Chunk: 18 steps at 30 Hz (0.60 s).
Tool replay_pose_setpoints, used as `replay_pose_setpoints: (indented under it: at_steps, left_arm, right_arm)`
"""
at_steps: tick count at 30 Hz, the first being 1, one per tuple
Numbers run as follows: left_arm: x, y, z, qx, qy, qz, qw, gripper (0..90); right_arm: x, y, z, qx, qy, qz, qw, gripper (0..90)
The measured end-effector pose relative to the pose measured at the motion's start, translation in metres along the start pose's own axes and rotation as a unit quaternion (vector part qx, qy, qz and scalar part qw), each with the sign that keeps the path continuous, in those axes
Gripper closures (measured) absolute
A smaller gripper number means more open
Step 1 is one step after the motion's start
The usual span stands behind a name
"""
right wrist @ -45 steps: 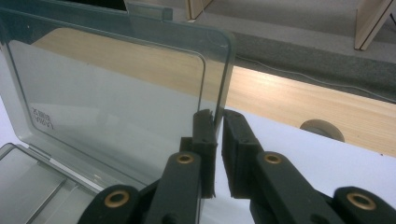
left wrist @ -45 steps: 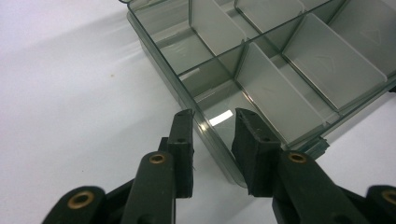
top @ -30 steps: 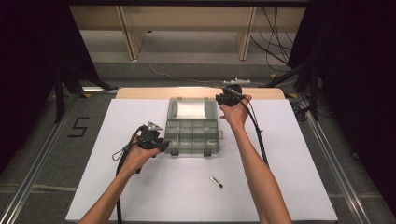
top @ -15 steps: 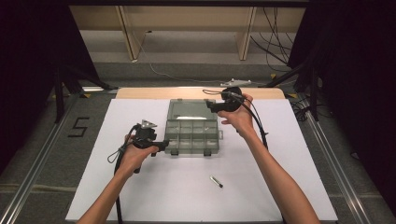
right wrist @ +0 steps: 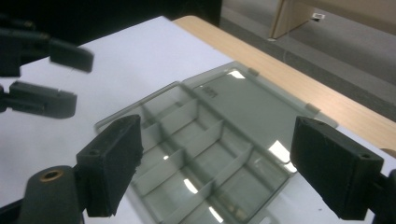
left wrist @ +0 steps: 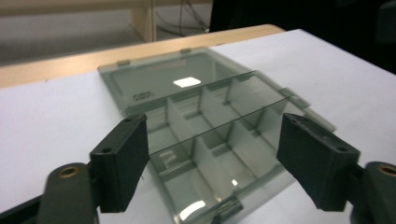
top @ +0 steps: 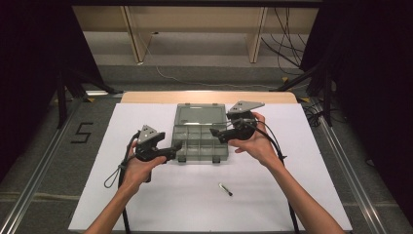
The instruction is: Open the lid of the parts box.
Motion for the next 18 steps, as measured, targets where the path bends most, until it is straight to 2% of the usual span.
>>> replay_pose_setpoints:
  at_steps: [3,5,6,9,14,15,16,18]
  left_arm:
    - [-0.001,0.006,-0.008,0.006,-0.015,-0.011,0.9998,16.0]
    - [0.0,0.01,-0.012,0.012,-0.023,-0.013,0.9996,16.2]
    - [0.002,0.012,-0.014,0.009,-0.029,-0.012,0.9995,16.1]
    - [0.005,0.018,-0.018,0.011,-0.031,-0.017,0.9993,15.9]
    - [0.013,0.028,-0.025,0.022,-0.049,-0.005,0.9985,15.9]
    - [0.014,0.029,-0.026,0.024,-0.05,-0.005,0.9984,15.9]
    - [0.015,0.032,-0.026,0.025,-0.052,-0.003,0.9983,15.9]
    - [0.015,0.035,-0.027,0.023,-0.054,-0.007,0.9983,15.9]
  right_arm:
    - [0.004,0.003,0.011,-0.014,0.017,0.014,0.9997,17.0]
    - [0.006,0.005,0.017,-0.023,0.022,0.02,0.9993,17.0]
    - [0.007,0.006,0.02,-0.028,0.023,0.024,0.999,17.0]
    - [0.013,0.009,0.027,-0.035,0.03,0.035,0.9983,17.2]
    - [0.029,0.015,0.039,-0.054,0.045,0.067,0.9953,18.1]
    - [0.033,0.015,0.041,-0.051,0.049,0.064,0.9954,18.3]
    - [0.037,0.017,0.043,-0.057,0.049,0.076,0.9943,18.5]
    - [0.044,0.018,0.045,-0.056,0.051,0.081,0.9939,19.0]
Point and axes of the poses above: each handheld gripper's, and its own axes: y roughly backward along the jaws, x roughly out of its underside, z roughly to its left, the point moved 8 cm from there along -y, roughly forward along the jaws, and after that the axes turned 6 degrees about -z, right-handed, at the moved point
